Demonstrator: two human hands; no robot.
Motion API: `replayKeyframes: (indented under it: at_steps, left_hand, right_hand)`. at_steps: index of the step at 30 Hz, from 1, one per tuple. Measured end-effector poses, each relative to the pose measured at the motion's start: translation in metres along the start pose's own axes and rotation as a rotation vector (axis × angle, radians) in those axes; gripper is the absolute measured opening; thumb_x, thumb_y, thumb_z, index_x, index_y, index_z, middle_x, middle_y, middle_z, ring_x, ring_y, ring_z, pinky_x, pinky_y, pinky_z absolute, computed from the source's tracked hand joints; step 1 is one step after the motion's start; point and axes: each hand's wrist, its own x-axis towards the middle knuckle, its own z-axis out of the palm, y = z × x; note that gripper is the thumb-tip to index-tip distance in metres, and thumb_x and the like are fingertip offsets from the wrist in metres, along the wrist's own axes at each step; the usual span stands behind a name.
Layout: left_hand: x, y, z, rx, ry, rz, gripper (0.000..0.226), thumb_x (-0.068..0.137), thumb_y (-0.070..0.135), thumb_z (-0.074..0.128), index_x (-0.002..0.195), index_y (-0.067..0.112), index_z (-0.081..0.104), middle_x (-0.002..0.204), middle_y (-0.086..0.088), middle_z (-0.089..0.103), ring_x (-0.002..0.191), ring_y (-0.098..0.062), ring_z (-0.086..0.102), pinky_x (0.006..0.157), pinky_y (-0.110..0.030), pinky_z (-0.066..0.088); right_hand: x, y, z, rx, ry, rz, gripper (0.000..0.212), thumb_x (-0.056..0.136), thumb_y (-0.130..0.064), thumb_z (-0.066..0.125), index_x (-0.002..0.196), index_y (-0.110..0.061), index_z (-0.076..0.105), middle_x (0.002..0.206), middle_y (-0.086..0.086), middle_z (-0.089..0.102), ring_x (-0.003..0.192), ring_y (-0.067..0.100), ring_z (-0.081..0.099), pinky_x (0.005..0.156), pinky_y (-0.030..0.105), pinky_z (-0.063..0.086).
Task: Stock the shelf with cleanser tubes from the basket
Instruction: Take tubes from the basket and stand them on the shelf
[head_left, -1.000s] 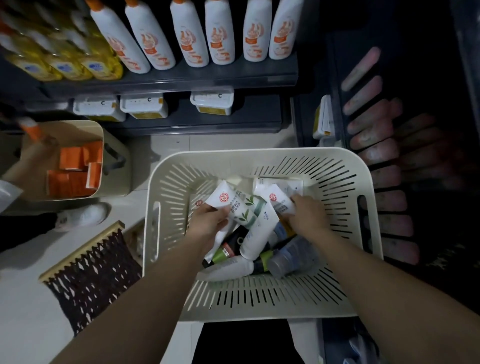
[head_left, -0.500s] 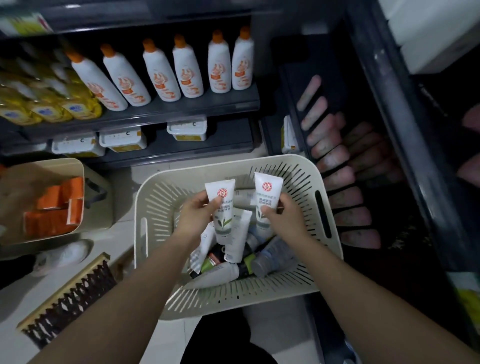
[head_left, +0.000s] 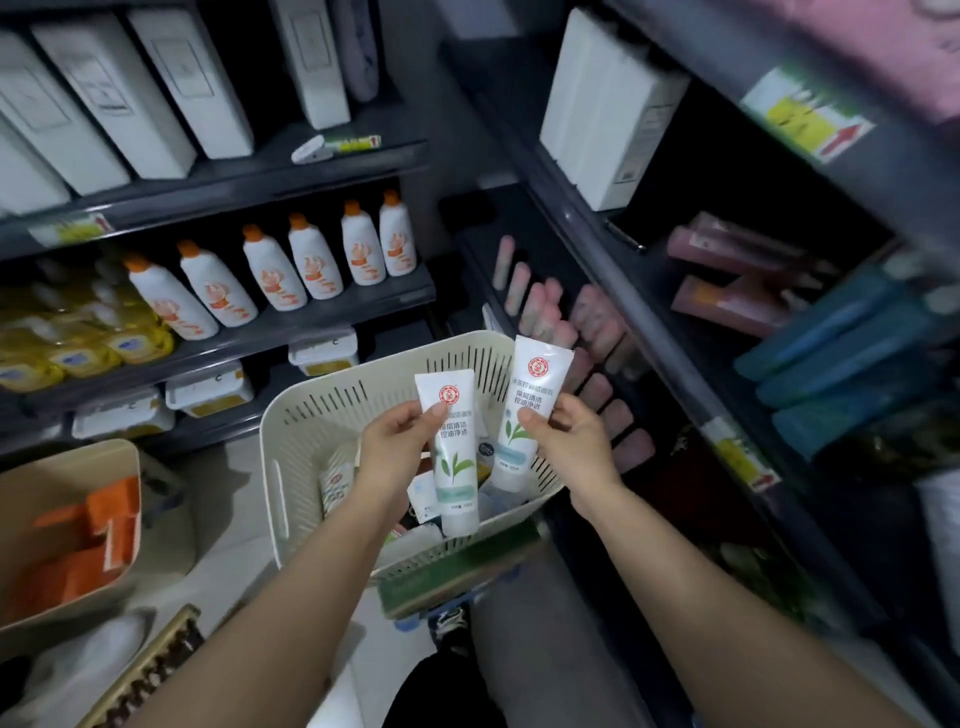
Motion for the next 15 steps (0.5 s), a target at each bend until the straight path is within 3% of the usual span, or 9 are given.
replayKeyframes:
  at_steps: [5, 9, 12, 15]
  left_hand:
    - [-0.050, 0.007, 0.008, 0.044, -0.123, 0.013, 0.018, 0.087, 0.021, 0.068, 0.094, 0.005, 0.070, 0.097, -0.020, 0.071, 0.080, -0.028, 0.064, 0.079, -0.049, 0.053]
    - [-0.087, 0.008, 0.012, 0.071, -0.196, 0.019, 0.017, 0.086, 0.021, 0.069, 0.090, 0.004, 0.071, 0.100, -0.024, 0.070, 0.080, -0.030, 0.062, 0.076, -0.046, 0.048]
    - [-0.108, 0.010, 0.015, 0.100, -0.254, 0.009, 0.014, 0.086, 0.022, 0.069, 0.091, 0.009, 0.072, 0.099, -0.020, 0.071, 0.084, -0.031, 0.064, 0.082, -0.048, 0.049]
    - [-0.122, 0.012, 0.017, 0.137, -0.329, 0.014, 0.014, 0.086, 0.023, 0.069, 0.093, 0.011, 0.071, 0.095, -0.012, 0.074, 0.088, -0.031, 0.066, 0.087, -0.049, 0.050]
  right_hand:
    - [-0.055, -0.018, -0.036, 0.072, 0.066, -0.045, 0.012, 0.088, -0.009, 0.068, 0.094, -0.019, 0.064, 0.097, 0.002, 0.071, 0.078, 0.014, 0.065, 0.059, 0.021, 0.050]
    - [-0.095, -0.024, -0.060, 0.032, 0.105, -0.074, 0.014, 0.088, -0.011, 0.068, 0.099, -0.019, 0.065, 0.105, 0.001, 0.070, 0.095, 0.015, 0.066, 0.082, 0.032, 0.054]
    - [-0.122, -0.022, -0.074, 0.067, 0.155, -0.063, 0.019, 0.087, -0.012, 0.069, 0.106, -0.015, 0.065, 0.104, 0.002, 0.070, 0.090, 0.014, 0.068, 0.070, 0.025, 0.054]
    - [-0.145, -0.020, -0.085, 0.089, 0.213, -0.044, 0.013, 0.087, -0.015, 0.070, 0.096, -0.023, 0.066, 0.103, -0.001, 0.072, 0.090, 0.014, 0.069, 0.076, 0.031, 0.055]
